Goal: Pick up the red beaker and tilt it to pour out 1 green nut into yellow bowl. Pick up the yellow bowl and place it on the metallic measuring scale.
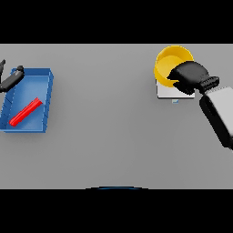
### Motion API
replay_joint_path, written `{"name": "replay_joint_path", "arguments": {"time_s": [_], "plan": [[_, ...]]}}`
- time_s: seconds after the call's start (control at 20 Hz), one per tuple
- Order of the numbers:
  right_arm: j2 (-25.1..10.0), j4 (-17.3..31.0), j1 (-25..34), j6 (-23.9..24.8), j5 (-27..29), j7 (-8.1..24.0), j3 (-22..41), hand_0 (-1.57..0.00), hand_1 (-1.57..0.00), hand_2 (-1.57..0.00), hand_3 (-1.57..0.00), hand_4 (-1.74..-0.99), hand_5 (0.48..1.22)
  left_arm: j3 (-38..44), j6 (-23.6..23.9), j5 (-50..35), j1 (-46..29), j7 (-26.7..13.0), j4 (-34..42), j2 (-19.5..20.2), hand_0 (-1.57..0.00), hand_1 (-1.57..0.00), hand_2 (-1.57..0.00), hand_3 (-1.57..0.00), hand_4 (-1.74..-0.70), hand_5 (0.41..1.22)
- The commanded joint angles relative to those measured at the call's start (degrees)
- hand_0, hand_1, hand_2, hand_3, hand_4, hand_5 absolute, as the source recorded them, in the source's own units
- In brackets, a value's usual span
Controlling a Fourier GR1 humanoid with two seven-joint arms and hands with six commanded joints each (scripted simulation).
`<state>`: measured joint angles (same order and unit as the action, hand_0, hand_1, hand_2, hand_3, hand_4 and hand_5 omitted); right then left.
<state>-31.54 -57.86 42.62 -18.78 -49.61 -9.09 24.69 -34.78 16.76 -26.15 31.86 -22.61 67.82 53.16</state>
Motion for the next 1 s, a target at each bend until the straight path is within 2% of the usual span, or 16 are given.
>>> {"name": "replay_joint_path", "arguments": {"time_s": [0.0,0.2,0.35,0.4,0.5,0.6,0.7,0.75,0.8,0.85,0.95], "plan": [[0.3,2.0,0.2,1.0,-0.2,-0.7,-0.1,-1.57,-1.57,-1.5,-1.17,-1.741,1.221,0.1,0.0,-0.1,-0.6,0.3,0.6,0.6,0.0,0.0,0.0,0.0,-0.72,0.725],[1.4,8.9,2.0,3.4,-0.4,-1.9,-1.4,-1.57,-1.57,-1.45,-1.29,-1.741,1.221,-0.1,0.8,-0.1,-0.4,-0.6,1.1,0.1,0.0,0.0,0.0,0.0,-0.73,0.713],[2.2,11.5,1.7,3.7,0.3,-3.1,-2.0,-1.57,-1.57,-1.42,-1.35,-1.741,1.221,-0.1,0.7,-0.2,-1.6,0.0,1.7,0.8,0.0,0.0,0.0,0.0,-0.72,0.71],[2.6,12.4,2.1,3.2,0.7,-2.5,-2.5,-1.56,-1.57,-1.41,-1.37,-1.741,1.221,-0.2,0.9,-0.1,-0.9,-1.0,1.6,0.5,0.0,0.0,0.0,0.0,-0.73,0.71],[3.3,14.5,2.7,3.5,1.0,-2.4,-3.1,-1.53,-1.57,-1.38,-1.44,-1.741,1.221,0.2,0.7,-0.3,-1.1,-0.7,1.6,1.2,0.0,0.0,0.0,0.0,-0.73,0.713],[4.2,15.1,2.7,3.3,0.8,-2.3,-2.9,-1.42,-1.57,-1.36,-1.49,-1.741,1.221,-0.4,0.7,0.0,-0.9,-1.0,1.4,0.5,0.0,0.0,0.0,0.0,-0.73,0.712],[3.4,15.5,2.9,2.1,1.0,-2.7,-3.2,-1.4,-1.57,-1.39,-1.36,-1.741,1.221,-0.3,0.4,0.2,-0.6,-1.0,1.0,0.5,0.0,0.0,0.0,0.0,-0.73,0.715],[3.0,14.9,2.5,1.5,1.5,-3.0,-3.4,-1.33,-1.46,-1.42,-1.2,-1.741,1.221,-0.4,0.4,0.1,-0.5,-1.1,0.9,0.2,0.0,0.0,0.0,0.0,-0.73,0.717],[3.1,14.6,2.1,1.1,1.7,-3.2,-3.6,-1.13,-1.32,-1.33,-1.06,-1.701,1.221,-0.5,0.5,0.1,-0.7,-0.9,1.1,-0.1,0.0,0.0,0.0,0.0,-0.73,0.72],[2.9,13.9,1.5,0.8,2.1,-3.0,-3.8,-0.9,-1.15,-1.19,-0.94,-1.66,1.143,-0.1,0.3,-0.1,-0.6,-1.0,1.1,0.5,0.0,0.0,0.0,0.0,-0.73,0.723],[3.2,14.8,2.3,-0.6,2.4,-1.3,-4.4,-0.58,-0.83,-0.91,-0.74,-1.588,1.016,-0.2,-0.4,-0.2,-0.2,-0.9,0.0,-0.1,0.0,0.0,0.0,0.0,-0.73,0.729]]}}
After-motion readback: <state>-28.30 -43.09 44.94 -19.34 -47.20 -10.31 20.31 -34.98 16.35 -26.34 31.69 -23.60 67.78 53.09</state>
